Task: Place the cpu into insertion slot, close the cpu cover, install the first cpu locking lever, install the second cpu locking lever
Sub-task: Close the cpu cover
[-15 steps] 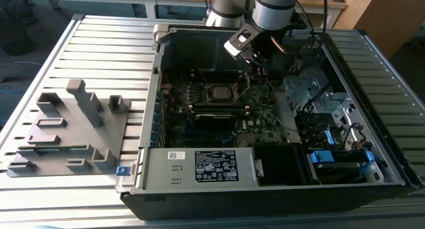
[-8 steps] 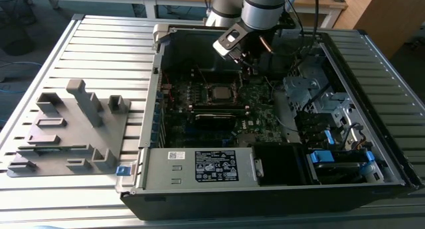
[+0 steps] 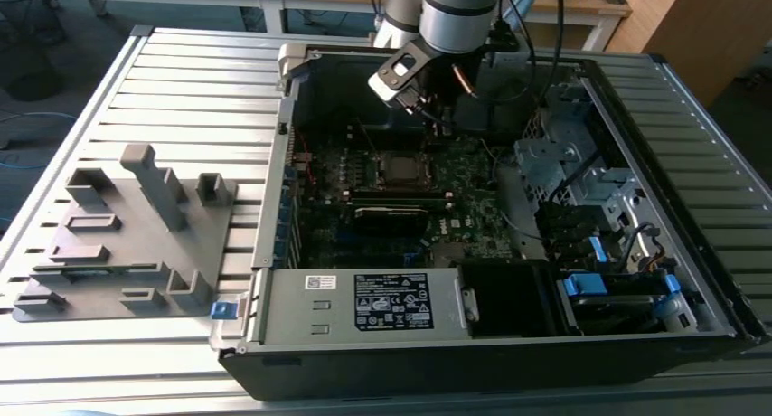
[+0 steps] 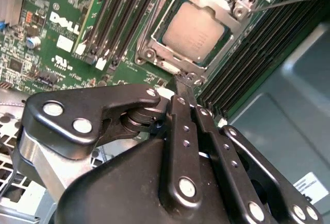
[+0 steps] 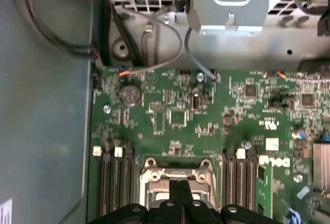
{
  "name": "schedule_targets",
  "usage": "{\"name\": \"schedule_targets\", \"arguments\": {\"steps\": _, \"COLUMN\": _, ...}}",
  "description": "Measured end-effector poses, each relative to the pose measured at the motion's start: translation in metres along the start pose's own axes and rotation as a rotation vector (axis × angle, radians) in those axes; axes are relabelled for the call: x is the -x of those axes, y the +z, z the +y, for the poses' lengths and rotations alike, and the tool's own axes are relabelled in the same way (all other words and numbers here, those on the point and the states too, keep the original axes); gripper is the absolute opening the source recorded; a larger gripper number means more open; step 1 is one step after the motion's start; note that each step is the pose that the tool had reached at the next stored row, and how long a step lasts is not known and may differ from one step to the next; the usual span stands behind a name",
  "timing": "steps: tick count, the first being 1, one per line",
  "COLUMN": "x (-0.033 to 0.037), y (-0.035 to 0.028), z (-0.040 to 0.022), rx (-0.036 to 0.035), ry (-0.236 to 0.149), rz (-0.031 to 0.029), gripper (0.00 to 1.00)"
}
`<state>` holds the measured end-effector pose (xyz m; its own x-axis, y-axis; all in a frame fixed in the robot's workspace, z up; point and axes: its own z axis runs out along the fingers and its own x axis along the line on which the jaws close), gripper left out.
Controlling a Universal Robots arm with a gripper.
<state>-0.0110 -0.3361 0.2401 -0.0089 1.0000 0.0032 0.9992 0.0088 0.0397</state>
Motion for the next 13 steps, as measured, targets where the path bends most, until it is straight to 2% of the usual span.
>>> {"name": "schedule_targets", "arguments": {"steps": 13, "x": 0.0000, "y": -0.0001, "z": -0.0029, "rx": 0.0000, "ry": 0.000, "rz": 0.0001, "gripper": 0.11}}
